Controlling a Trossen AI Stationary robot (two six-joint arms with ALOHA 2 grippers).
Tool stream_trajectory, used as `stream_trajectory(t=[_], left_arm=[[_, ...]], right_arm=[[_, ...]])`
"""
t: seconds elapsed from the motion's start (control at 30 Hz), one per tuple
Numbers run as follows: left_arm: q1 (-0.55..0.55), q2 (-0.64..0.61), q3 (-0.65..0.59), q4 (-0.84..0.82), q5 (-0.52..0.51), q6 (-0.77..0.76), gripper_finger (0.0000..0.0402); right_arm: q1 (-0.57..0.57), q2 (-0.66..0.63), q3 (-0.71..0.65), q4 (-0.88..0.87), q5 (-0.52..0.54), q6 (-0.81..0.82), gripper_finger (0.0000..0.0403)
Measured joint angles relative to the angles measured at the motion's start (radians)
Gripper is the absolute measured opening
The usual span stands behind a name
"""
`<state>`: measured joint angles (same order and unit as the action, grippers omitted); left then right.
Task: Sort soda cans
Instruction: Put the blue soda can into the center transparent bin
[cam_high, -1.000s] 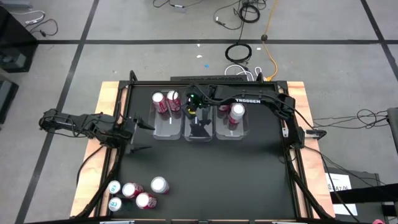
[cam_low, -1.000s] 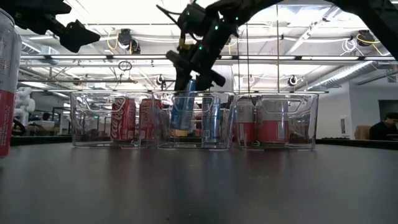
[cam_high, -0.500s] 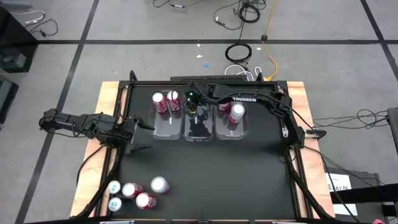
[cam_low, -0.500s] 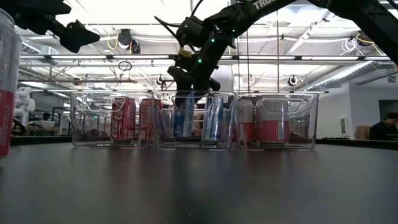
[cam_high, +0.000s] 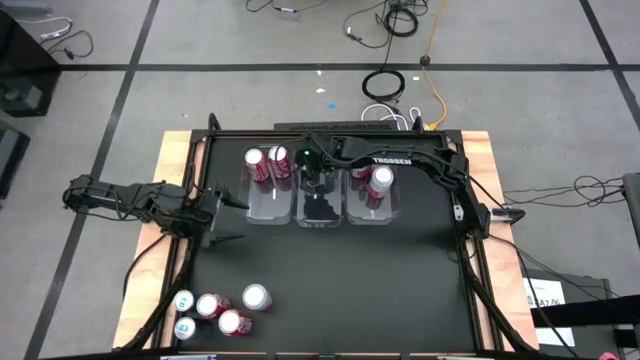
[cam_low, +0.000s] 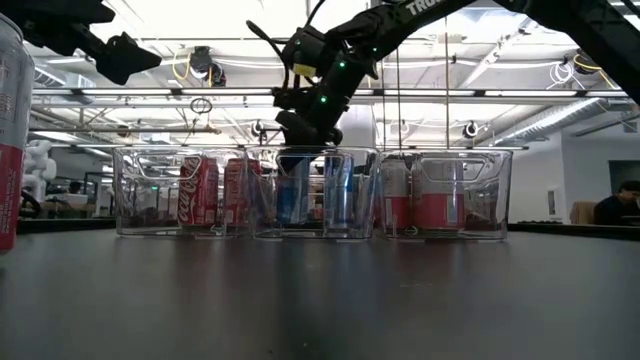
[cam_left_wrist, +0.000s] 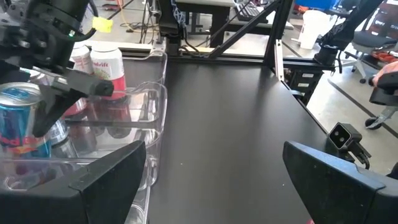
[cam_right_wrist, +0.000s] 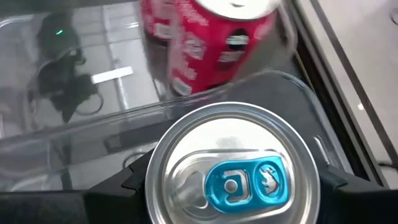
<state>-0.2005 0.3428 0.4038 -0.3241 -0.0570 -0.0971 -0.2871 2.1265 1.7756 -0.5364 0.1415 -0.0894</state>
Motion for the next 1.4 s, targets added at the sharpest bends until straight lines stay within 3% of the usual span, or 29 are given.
stream_trajectory(t=[0.27, 1.4], left_arm=[[0.000, 0.000, 0.000, 0.000, 0.000, 0.000, 0.0386], [0.000, 0.000, 0.000, 0.000, 0.000, 0.000, 0.0386]], right_arm=[[-0.005, 0.000, 0.000, 0.003, -0.016, -0.144, 0.0233], [-0.031, 0.019, 0.000, 0.005, -0.018, -0.250, 0.0233]])
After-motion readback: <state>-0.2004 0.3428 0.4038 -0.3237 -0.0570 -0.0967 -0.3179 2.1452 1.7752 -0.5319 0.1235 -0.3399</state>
